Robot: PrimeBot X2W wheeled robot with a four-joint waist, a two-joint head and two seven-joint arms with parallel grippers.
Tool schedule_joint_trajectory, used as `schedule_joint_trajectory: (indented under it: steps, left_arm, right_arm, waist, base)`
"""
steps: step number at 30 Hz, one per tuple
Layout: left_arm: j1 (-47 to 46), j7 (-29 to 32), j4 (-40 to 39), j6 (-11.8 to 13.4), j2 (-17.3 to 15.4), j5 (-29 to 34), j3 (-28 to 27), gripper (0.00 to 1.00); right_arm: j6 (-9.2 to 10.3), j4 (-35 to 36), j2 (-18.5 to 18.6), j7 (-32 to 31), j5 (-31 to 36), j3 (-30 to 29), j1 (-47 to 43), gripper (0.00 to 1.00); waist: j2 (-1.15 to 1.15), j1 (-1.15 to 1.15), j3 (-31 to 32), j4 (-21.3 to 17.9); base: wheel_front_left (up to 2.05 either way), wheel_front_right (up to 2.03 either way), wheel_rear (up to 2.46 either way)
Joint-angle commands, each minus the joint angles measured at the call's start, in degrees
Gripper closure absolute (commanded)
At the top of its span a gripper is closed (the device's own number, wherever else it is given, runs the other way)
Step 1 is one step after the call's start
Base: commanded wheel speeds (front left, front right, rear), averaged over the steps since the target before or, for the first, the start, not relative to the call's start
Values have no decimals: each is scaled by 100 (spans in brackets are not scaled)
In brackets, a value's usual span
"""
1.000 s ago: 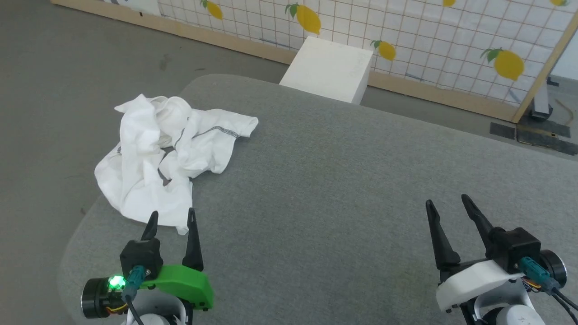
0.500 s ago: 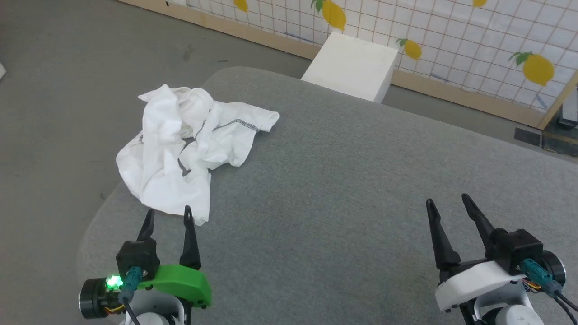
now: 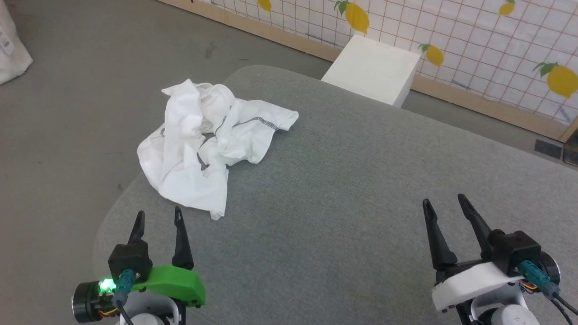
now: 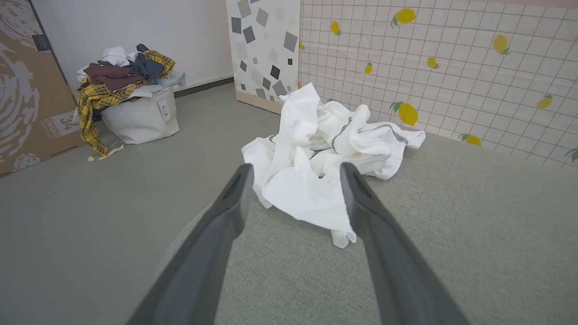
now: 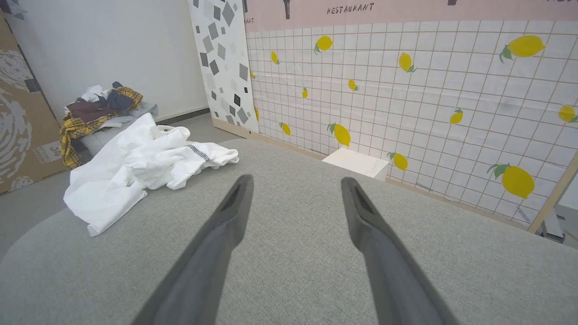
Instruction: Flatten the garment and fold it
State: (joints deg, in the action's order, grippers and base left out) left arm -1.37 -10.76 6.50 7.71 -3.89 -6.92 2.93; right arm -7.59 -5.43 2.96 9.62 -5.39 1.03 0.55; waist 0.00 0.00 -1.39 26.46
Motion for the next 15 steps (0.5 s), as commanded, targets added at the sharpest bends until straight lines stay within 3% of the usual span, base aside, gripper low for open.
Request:
schedule_joint_trajectory:
  steps: [1, 15]
  left_arm:
    - [-59, -58, 24, 57, -41, -96, 6, 0]
    - [-98, -235, 167, 188, -46, -213, 74, 0]
  right_arm:
    - [7, -33, -5, 63, -70, 11, 108, 0]
    - [9, -133, -7, 238, -146, 46, 134, 0]
  waist:
    - [0, 0, 8, 50]
    - [0, 0, 7, 441]
  base:
    - [0, 0, 0]
    - [0, 0, 0]
